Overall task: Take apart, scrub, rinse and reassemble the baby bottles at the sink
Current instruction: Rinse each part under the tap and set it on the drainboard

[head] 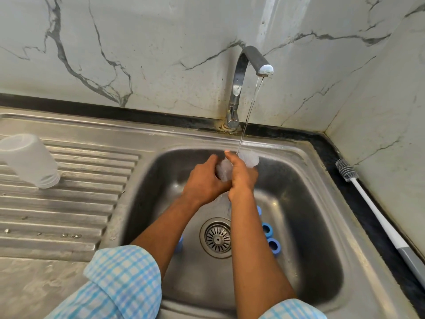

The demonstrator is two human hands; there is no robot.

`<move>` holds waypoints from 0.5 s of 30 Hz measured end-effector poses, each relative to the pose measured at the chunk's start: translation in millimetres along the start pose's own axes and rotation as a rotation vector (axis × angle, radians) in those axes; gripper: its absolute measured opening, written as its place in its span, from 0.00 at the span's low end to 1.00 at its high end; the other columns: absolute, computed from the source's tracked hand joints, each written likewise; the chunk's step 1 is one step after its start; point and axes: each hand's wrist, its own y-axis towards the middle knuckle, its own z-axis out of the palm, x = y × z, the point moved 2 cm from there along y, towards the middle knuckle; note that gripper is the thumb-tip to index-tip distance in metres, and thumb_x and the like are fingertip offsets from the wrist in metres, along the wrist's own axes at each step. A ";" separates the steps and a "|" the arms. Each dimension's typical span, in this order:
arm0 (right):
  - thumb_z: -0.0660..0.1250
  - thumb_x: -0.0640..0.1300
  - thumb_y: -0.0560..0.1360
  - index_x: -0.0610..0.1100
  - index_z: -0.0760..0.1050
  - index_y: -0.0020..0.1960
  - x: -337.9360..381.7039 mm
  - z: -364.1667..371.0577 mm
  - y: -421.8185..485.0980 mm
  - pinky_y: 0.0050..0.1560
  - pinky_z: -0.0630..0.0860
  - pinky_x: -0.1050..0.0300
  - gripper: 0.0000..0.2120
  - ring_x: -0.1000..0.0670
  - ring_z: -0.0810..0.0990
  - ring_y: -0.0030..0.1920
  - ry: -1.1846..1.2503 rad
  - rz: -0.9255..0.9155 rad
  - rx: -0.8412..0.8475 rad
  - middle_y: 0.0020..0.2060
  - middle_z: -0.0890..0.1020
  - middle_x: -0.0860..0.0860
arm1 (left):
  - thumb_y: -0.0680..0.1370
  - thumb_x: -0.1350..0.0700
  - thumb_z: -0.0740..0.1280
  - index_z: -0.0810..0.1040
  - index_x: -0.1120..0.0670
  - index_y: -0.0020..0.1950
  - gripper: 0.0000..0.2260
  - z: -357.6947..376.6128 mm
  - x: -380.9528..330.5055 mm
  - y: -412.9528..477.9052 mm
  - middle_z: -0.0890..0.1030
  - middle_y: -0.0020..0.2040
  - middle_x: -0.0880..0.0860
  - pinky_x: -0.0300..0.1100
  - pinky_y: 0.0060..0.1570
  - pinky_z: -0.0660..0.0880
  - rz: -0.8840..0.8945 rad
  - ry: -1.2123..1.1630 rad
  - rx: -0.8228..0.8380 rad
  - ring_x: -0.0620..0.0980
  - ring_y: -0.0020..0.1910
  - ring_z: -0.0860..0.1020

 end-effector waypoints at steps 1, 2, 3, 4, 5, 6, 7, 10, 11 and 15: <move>0.80 0.46 0.66 0.43 0.77 0.60 3.6 -1.5 -0.1 0.55 0.81 0.48 0.25 0.45 0.83 0.51 0.009 0.002 0.006 0.52 0.83 0.45 | 0.67 0.46 0.77 0.75 0.53 0.51 0.19 -2.2 0.3 1.2 0.82 0.41 0.49 0.44 0.38 0.79 -0.018 -0.053 0.041 0.47 0.39 0.80; 0.79 0.46 0.67 0.43 0.78 0.56 7.4 -2.2 -1.1 0.53 0.82 0.49 0.20 0.46 0.83 0.50 0.019 0.003 0.028 0.49 0.83 0.45 | 0.68 0.47 0.77 0.77 0.54 0.50 0.17 -5.1 1.5 2.1 0.82 0.40 0.50 0.45 0.39 0.81 -0.065 -0.166 0.100 0.48 0.38 0.81; 0.78 0.46 0.68 0.43 0.78 0.52 11.3 -3.5 -1.8 0.51 0.82 0.49 0.16 0.46 0.83 0.48 0.023 0.001 0.067 0.47 0.84 0.45 | 0.70 0.49 0.76 0.78 0.56 0.49 0.15 -7.6 2.2 1.5 0.83 0.40 0.53 0.47 0.40 0.81 -0.138 -0.337 0.174 0.50 0.36 0.81; 0.78 0.47 0.69 0.43 0.78 0.51 14.5 -4.0 -2.2 0.50 0.82 0.48 0.15 0.45 0.83 0.48 0.020 0.004 0.119 0.47 0.84 0.44 | 0.73 0.49 0.74 0.79 0.58 0.49 0.14 -9.5 1.6 -0.9 0.82 0.38 0.55 0.48 0.39 0.81 -0.232 -0.521 0.257 0.50 0.34 0.80; 0.78 0.49 0.69 0.43 0.78 0.53 17.4 -3.0 -2.9 0.51 0.82 0.47 0.18 0.44 0.83 0.48 0.026 0.011 0.179 0.48 0.84 0.43 | 0.76 0.47 0.71 0.79 0.60 0.48 0.15 -10.5 1.0 -4.4 0.81 0.36 0.56 0.47 0.37 0.80 -0.330 -0.685 0.343 0.50 0.32 0.78; 0.77 0.51 0.68 0.41 0.77 0.58 19.7 -1.4 -5.5 0.53 0.82 0.45 0.23 0.43 0.83 0.50 0.054 0.030 0.241 0.50 0.83 0.41 | 0.78 0.44 0.66 0.78 0.61 0.47 0.19 -11.6 -1.1 -8.5 0.78 0.34 0.56 0.44 0.34 0.78 -0.413 -0.817 0.430 0.49 0.31 0.76; 0.77 0.54 0.67 0.39 0.76 0.61 21.1 -0.5 -7.0 0.55 0.81 0.44 0.29 0.42 0.82 0.50 0.100 0.048 0.308 0.51 0.82 0.40 | 0.78 0.39 0.61 0.78 0.61 0.46 0.24 -12.2 -3.1 -11.9 0.76 0.32 0.55 0.41 0.31 0.75 -0.473 -0.921 0.510 0.48 0.29 0.74; 0.72 0.53 0.70 0.37 0.75 0.59 28.1 -1.9 -9.6 0.51 0.80 0.49 0.25 0.44 0.82 0.45 0.255 0.075 0.405 0.45 0.81 0.40 | 0.78 0.33 0.54 0.78 0.60 0.43 0.31 -11.0 -8.3 -14.4 0.74 0.30 0.54 0.38 0.27 0.72 -0.531 -1.059 0.635 0.48 0.28 0.71; 0.70 0.50 0.72 0.37 0.75 0.57 29.9 -3.4 -8.3 0.50 0.79 0.50 0.20 0.45 0.82 0.43 0.264 0.073 0.405 0.43 0.81 0.41 | 0.78 0.33 0.56 0.79 0.60 0.45 0.30 -10.5 -9.6 -13.8 0.76 0.32 0.55 0.38 0.29 0.74 -0.526 -1.055 0.637 0.48 0.29 0.74; 0.70 0.47 0.74 0.40 0.77 0.51 26.4 -6.1 -3.0 0.48 0.80 0.48 0.12 0.45 0.83 0.43 0.142 0.049 0.200 0.42 0.82 0.43 | 0.77 0.43 0.68 0.78 0.61 0.58 0.22 -6.5 -2.6 -8.3 0.83 0.44 0.58 0.44 0.46 0.82 -0.454 -0.898 0.478 0.50 0.41 0.82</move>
